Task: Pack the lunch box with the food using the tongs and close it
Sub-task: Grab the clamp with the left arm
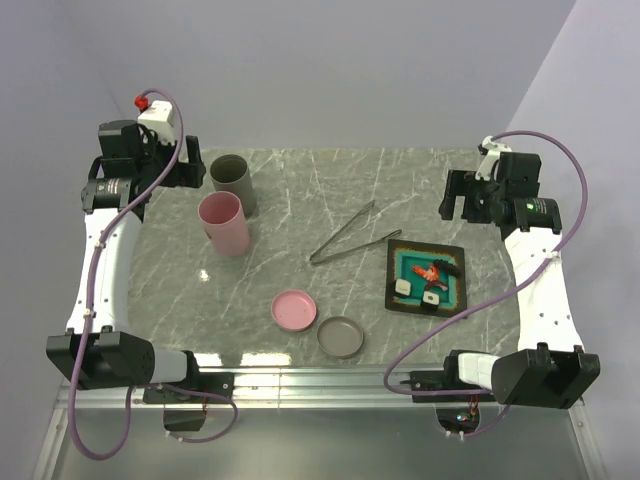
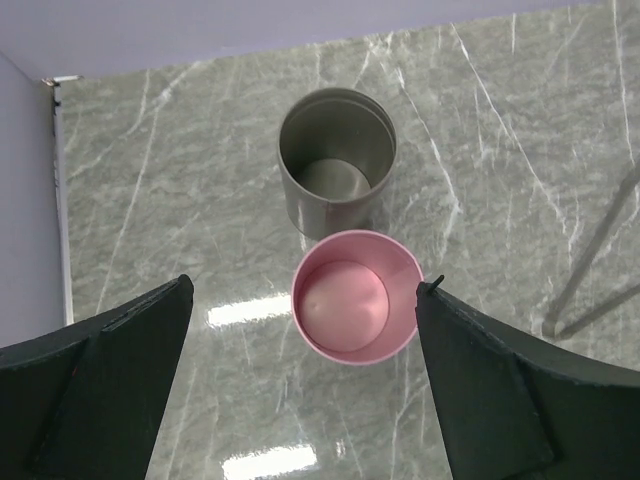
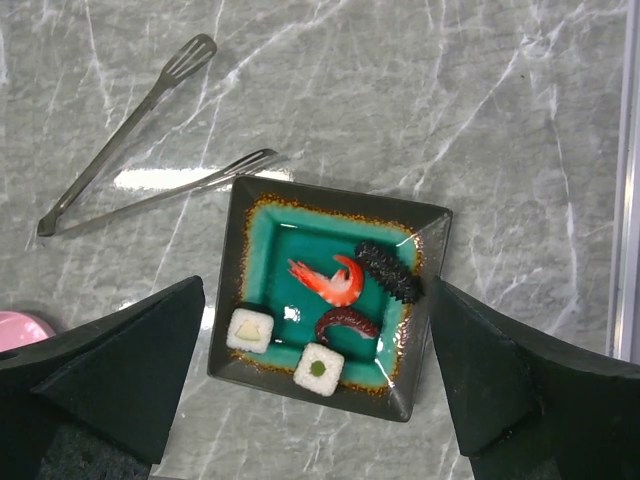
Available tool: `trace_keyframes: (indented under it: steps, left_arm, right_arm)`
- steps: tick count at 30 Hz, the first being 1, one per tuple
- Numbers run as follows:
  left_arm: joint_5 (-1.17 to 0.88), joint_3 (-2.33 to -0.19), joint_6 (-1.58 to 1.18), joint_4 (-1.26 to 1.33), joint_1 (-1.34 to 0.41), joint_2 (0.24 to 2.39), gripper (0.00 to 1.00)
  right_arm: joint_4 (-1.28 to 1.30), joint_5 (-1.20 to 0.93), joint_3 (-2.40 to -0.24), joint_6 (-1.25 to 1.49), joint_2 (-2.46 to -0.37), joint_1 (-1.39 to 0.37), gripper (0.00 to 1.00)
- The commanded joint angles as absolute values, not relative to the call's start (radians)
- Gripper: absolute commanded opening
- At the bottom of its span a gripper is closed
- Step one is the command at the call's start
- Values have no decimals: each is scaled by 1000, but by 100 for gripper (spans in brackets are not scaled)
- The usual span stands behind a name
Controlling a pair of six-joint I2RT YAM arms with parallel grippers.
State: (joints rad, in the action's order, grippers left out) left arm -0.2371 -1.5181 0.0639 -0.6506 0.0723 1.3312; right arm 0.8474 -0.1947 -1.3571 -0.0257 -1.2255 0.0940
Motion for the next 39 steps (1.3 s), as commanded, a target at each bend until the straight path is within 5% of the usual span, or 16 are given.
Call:
trace_keyframes:
  steps: [1, 11, 18, 29, 39]
  left_arm:
    - [-203, -1506, 61, -559, 67, 1290, 99]
    - [-307, -1650, 285, -624, -3, 1379, 99]
    - [-299, -1736, 301, -670, -257, 1515, 99]
    - [-377, -1697, 333, -700, -535, 1756, 99]
    - [-328, -1652, 373, -692, -601, 1943, 99]
  right_arm:
    - [842, -221, -1385, -26, -1198, 91, 99]
    - [845, -230, -1382, -25, -1212, 91, 98]
    - [864, -212, -1424, -26, -1247, 92, 98]
    - [914, -264, -1465, -66, -1301, 100, 99]
    - [904, -258, -1465, -61, -1331, 110, 99]
